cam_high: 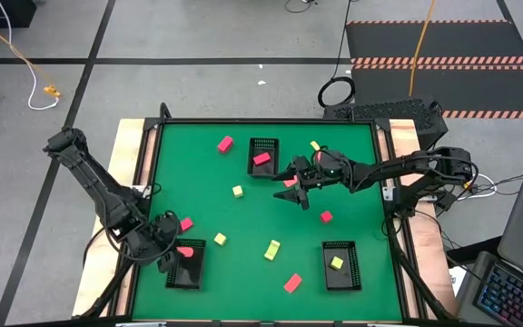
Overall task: Sort & place blocks by color
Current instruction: Put the orange block into the bottom left black bin, then put the red block into the top black bin
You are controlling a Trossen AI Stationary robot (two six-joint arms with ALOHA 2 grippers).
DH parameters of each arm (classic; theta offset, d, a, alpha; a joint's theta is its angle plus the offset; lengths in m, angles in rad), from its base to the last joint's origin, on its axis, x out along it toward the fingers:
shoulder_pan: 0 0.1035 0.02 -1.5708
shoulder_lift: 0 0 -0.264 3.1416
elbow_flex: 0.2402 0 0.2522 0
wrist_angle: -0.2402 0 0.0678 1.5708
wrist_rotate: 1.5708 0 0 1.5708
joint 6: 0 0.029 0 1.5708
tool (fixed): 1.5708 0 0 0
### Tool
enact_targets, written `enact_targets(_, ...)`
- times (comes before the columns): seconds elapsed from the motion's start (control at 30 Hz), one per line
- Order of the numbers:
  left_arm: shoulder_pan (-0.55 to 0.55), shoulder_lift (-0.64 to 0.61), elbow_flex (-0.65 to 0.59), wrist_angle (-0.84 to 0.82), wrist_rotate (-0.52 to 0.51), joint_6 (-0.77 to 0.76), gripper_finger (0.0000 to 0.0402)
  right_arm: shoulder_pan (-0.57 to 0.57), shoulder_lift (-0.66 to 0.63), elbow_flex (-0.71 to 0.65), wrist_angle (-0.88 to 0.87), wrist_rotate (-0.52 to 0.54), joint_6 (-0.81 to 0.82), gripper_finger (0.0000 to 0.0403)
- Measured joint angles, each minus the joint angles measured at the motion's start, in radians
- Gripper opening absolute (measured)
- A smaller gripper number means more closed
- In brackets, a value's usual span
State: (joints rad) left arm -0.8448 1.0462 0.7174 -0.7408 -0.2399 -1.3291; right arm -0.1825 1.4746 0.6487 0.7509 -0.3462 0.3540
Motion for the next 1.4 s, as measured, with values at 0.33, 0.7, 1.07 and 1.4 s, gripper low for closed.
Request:
enact_targets(0.33, 0.079, 0.0, 0.0, -0.053, -0.035, 0.066, 0.0361, 0.0, 0.0, 0.0, -0.057, 0.0, 0.0, 0.0315)
enact_targets(0.7, 0.414, 0.0, 0.0, -0.323, 0.061, 0.093, 0.0328, -0.007, 0.0, 0.0, -0.053, 0.002, -0.091, 0.0315)
enact_targets(1.07, 0.684, 0.021, 0.0, -0.271, 0.229, 0.423, 0.0283, -0.063, 0.0, 0.0, -0.058, 0.004, -0.139, 0.0315)
enact_targets(1.4, 0.698, 0.236, 0.0, -0.228, 0.256, 0.635, 0.028, -0.095, 0.0, 0.0, -0.119, 0.004, -0.158, 0.0315)
